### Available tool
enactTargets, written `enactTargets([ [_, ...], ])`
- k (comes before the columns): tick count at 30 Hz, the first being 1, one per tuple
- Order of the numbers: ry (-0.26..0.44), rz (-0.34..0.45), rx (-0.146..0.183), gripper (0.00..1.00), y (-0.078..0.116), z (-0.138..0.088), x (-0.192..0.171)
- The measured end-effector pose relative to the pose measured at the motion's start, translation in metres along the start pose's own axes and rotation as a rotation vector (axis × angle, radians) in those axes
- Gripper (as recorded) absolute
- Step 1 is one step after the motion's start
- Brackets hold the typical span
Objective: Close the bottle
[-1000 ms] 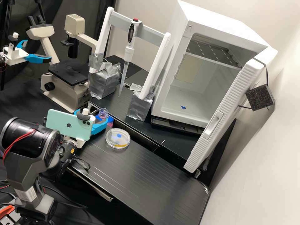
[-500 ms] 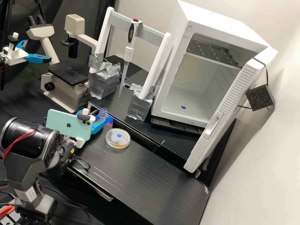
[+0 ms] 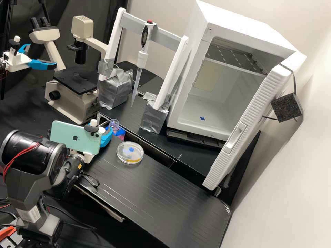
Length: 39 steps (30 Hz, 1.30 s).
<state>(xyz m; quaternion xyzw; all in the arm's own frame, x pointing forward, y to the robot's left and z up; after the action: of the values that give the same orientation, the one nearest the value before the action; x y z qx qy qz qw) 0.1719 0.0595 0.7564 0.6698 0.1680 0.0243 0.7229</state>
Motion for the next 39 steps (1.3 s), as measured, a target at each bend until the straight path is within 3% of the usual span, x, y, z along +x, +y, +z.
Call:
enactTargets([
  [21,0.013,0.014,-0.002,0.0,0.003,-0.003,-0.001],
  [35,0.089,0.164,0.009,0.0,0.034,-0.023,0.023],
  [39,0.097,0.176,-0.005,0.0,0.035,-0.028,0.031],
])
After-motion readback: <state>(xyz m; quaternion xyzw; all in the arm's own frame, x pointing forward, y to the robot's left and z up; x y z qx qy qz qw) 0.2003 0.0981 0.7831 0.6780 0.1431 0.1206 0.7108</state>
